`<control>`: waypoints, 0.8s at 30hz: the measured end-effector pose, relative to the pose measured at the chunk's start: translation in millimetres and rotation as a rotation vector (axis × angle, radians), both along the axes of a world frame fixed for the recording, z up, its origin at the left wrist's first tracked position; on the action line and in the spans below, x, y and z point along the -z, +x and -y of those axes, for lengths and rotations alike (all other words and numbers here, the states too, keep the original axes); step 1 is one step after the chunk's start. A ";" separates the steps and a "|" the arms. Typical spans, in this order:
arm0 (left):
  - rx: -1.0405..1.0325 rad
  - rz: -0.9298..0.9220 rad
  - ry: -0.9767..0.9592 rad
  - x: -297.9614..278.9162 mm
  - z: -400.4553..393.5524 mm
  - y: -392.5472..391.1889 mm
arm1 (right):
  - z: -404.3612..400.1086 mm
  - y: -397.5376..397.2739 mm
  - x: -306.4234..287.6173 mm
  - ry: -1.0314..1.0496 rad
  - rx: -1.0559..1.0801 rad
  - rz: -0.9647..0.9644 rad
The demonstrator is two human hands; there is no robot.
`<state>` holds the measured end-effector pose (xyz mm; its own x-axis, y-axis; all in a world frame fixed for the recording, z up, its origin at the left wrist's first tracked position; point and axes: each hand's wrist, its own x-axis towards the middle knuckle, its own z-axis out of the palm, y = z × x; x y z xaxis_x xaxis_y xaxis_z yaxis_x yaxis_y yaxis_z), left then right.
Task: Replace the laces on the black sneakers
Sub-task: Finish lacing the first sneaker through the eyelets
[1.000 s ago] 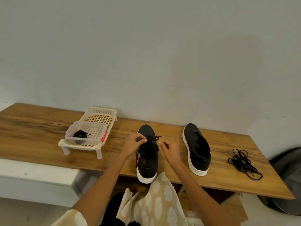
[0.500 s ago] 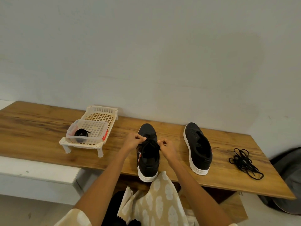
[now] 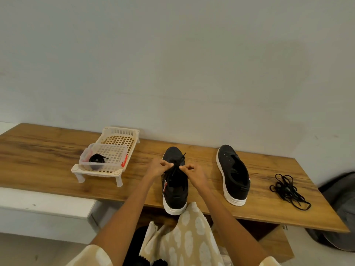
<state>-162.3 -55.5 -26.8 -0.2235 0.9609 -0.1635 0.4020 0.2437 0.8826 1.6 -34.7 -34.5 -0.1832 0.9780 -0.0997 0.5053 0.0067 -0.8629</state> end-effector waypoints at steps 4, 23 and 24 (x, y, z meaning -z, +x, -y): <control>-0.076 -0.109 -0.006 7.3 -4.4 6.5 | -1.0 -1.8 -1.2 -0.048 0.066 0.043; -0.028 0.113 -0.070 12.9 38.1 18.4 | 32.7 -0.6 -7.4 -0.124 -0.015 0.220; -0.020 0.038 -0.084 12.9 39.9 19.1 | 34.5 -2.3 -5.4 -0.121 -0.027 0.257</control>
